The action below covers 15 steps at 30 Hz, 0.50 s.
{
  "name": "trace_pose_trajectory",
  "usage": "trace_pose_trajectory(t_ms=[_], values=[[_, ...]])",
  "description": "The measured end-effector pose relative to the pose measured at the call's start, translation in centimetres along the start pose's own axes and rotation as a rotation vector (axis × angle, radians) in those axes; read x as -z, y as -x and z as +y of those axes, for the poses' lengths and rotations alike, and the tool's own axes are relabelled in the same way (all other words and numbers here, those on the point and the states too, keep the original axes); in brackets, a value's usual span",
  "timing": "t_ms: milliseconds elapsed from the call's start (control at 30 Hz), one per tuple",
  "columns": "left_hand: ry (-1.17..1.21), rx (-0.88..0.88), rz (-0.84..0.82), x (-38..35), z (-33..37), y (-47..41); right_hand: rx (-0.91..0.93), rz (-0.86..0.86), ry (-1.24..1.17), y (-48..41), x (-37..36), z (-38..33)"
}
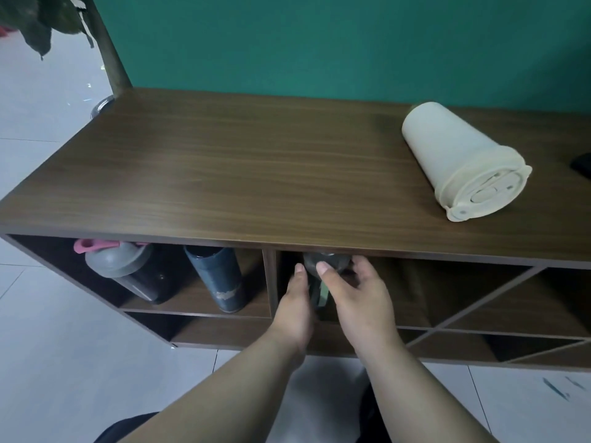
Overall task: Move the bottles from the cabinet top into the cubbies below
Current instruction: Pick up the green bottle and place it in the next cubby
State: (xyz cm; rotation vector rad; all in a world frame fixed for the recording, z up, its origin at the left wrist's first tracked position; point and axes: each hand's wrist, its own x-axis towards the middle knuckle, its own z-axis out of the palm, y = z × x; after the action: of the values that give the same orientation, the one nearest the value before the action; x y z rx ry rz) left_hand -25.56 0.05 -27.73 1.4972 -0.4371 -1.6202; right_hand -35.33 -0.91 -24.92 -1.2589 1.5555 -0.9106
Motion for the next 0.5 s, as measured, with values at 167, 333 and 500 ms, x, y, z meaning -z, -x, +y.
trace_pose_trajectory(t_ms=[167,333,500], values=[[-0.004,0.06,0.037,0.3,0.7,0.1,0.052,-0.043,0.061,-0.3,-0.5,0.5],[-0.031,0.087,-0.014,0.5,0.8,0.1,0.066,-0.068,0.122,-0.2,-0.6,0.8],[-0.083,0.026,0.023,0.5,0.6,-0.4,0.071,-0.082,0.141,-0.4,-0.4,1.1]])
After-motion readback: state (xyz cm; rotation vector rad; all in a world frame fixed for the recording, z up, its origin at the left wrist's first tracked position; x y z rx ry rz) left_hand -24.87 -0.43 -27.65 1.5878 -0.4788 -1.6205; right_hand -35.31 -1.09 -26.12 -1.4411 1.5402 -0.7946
